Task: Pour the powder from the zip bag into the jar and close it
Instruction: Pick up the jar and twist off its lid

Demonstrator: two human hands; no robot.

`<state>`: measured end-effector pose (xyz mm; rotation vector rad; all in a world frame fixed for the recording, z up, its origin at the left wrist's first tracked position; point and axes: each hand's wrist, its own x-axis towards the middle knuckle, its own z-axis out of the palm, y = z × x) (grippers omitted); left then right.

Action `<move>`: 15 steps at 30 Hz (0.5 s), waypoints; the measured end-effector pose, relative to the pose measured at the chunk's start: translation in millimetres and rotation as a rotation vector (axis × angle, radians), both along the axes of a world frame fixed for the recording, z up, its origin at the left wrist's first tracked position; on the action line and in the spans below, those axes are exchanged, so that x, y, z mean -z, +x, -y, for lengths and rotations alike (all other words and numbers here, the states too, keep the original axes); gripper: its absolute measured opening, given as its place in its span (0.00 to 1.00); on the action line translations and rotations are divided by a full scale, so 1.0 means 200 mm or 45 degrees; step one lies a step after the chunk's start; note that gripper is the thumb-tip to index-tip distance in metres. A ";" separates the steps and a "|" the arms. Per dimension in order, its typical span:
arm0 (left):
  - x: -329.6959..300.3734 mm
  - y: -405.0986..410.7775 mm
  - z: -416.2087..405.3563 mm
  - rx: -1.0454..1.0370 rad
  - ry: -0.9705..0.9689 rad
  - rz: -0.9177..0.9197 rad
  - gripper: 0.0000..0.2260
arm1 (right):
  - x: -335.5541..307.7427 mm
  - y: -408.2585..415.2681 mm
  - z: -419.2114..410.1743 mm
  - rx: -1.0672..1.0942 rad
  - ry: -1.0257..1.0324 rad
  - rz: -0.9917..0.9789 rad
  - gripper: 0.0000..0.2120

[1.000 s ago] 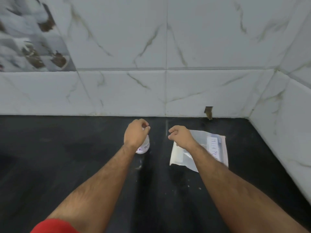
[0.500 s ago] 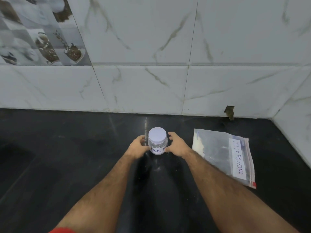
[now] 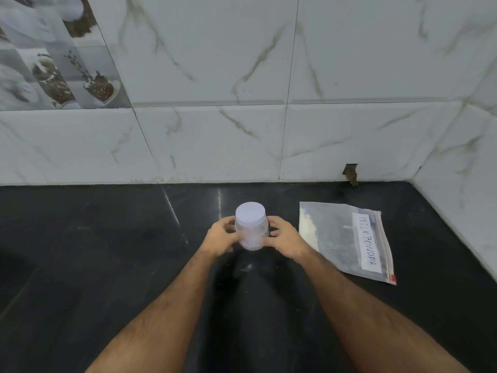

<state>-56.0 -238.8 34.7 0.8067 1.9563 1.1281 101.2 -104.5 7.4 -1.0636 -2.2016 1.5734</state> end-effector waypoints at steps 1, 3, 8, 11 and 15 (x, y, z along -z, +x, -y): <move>-0.02 0.01 0.00 0.018 0.009 0.010 0.25 | 0.00 0.03 0.00 0.009 0.004 -0.017 0.32; -0.06 0.03 -0.02 0.066 0.020 0.005 0.22 | -0.02 0.08 0.01 0.047 0.017 -0.056 0.32; -0.13 0.16 -0.03 0.226 0.017 0.062 0.20 | -0.06 0.19 0.10 0.173 -0.006 -0.265 0.40; -0.15 0.23 -0.01 0.273 0.029 0.051 0.20 | -0.09 0.27 0.15 0.209 -0.041 -0.312 0.37; -0.17 0.26 0.03 0.249 0.092 0.068 0.18 | -0.12 0.39 0.20 0.238 -0.178 -0.323 0.32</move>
